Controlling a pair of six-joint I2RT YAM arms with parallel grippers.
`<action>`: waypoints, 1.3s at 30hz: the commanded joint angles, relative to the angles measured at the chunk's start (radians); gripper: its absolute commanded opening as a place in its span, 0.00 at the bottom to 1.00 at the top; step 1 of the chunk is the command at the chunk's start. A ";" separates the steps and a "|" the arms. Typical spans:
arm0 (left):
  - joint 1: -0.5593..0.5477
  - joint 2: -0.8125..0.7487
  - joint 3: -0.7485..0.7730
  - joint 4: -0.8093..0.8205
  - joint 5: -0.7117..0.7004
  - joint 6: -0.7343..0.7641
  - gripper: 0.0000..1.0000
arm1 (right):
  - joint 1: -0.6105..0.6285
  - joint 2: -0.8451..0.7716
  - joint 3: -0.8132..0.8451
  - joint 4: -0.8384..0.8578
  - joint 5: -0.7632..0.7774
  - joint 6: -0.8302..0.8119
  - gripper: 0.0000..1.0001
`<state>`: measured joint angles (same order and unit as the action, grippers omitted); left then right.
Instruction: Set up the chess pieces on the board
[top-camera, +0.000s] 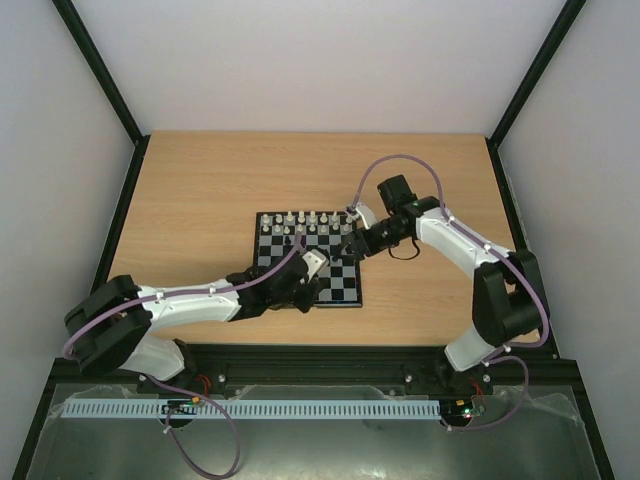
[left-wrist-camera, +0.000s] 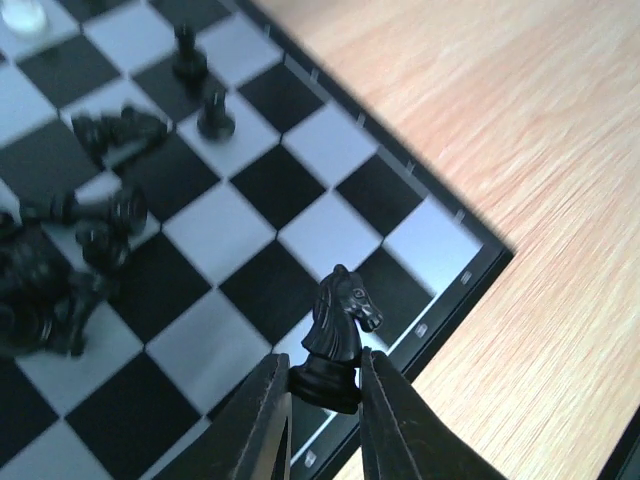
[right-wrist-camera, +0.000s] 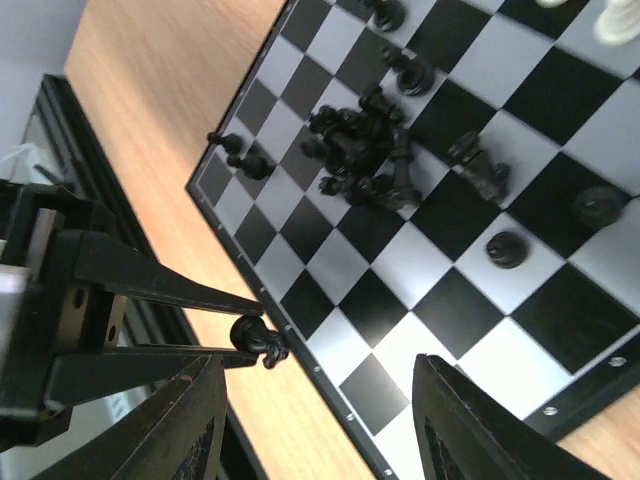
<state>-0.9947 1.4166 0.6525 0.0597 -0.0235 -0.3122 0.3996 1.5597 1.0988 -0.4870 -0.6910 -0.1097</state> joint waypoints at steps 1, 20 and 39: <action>-0.007 -0.031 -0.009 0.168 -0.006 -0.018 0.16 | -0.002 0.055 0.026 -0.142 -0.147 0.034 0.54; -0.006 -0.062 0.006 0.212 0.028 -0.025 0.17 | 0.034 0.123 -0.032 -0.114 -0.306 0.043 0.48; -0.010 -0.072 -0.002 0.202 0.023 -0.036 0.23 | 0.041 0.079 -0.065 -0.060 -0.327 0.036 0.12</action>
<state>-0.9993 1.3701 0.6533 0.2249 0.0139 -0.3401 0.4316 1.6726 1.0534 -0.5404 -1.0248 -0.0662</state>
